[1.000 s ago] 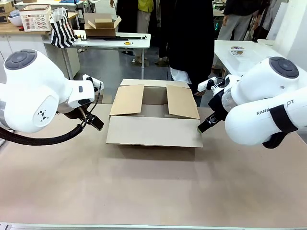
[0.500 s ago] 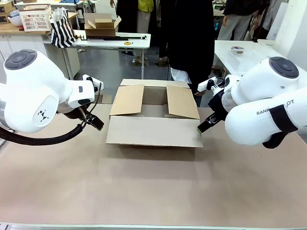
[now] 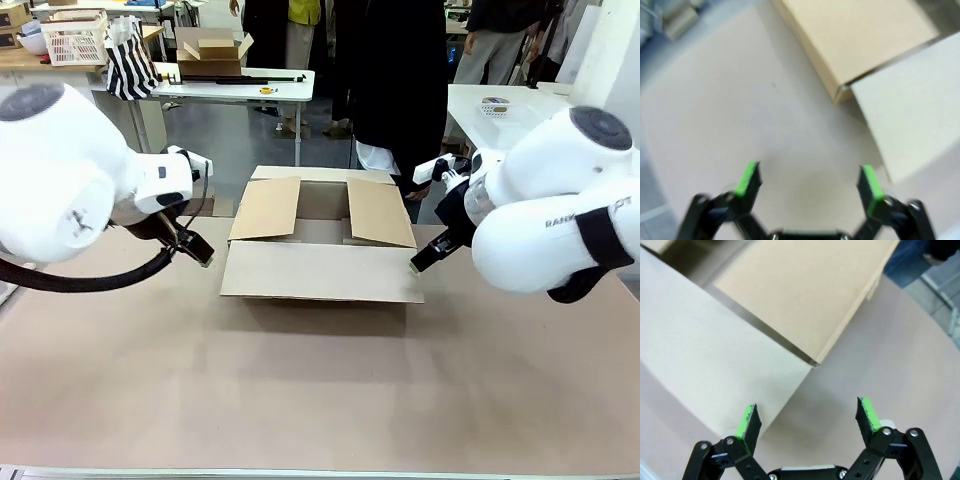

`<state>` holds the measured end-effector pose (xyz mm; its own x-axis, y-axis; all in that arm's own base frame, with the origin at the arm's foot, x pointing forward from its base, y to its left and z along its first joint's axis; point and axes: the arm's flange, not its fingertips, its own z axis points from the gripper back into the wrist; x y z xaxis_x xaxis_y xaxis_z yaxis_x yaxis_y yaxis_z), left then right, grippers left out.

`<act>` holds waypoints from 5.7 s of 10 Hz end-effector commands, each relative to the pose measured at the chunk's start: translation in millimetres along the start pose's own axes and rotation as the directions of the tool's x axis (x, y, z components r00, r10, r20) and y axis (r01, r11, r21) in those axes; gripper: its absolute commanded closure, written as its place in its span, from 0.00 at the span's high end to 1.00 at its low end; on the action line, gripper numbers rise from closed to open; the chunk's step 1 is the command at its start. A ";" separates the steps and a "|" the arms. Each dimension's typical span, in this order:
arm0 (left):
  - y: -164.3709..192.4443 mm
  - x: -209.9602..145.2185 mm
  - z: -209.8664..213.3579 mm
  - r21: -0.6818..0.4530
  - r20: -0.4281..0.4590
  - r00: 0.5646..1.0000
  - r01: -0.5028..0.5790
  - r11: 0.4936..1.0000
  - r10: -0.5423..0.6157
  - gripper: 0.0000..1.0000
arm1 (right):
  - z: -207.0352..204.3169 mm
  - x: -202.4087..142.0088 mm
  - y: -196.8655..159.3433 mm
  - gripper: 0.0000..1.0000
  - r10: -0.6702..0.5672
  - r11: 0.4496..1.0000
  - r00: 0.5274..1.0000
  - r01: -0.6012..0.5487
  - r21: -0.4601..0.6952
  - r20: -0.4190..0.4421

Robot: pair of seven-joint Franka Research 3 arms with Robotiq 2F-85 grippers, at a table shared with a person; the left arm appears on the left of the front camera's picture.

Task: Pack the gift set into the box.
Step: Place both hands on the side flaps of the Package Box and spread them outward.

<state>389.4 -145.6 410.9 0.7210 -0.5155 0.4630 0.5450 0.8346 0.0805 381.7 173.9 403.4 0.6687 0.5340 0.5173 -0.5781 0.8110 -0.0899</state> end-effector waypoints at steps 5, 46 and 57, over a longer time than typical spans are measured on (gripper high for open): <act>-9.3 7.1 164.9 -0.112 0.267 0.962 -0.034 0.993 0.063 1.00 | 149.7 -69.4 50.9 1.00 -0.229 0.959 0.973 0.226 -0.172 -0.003; -81.7 148.2 73.6 -0.502 -0.085 0.924 -0.364 0.785 0.374 1.00 | 62.7 -70.3 -144.4 1.00 -0.656 0.432 0.748 0.257 0.865 0.105; -156.0 257.0 -65.0 0.412 -0.062 0.870 -0.425 0.806 0.490 1.00 | 62.7 -70.3 -144.4 1.00 -0.656 0.432 0.748 0.257 0.865 0.105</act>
<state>468.1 -368.9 477.9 0.8937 -0.0360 0.4473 -0.0800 0.9680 0.2378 388.4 4.1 434.3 0.8471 -0.1410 0.5123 -0.4571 0.2983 0.8379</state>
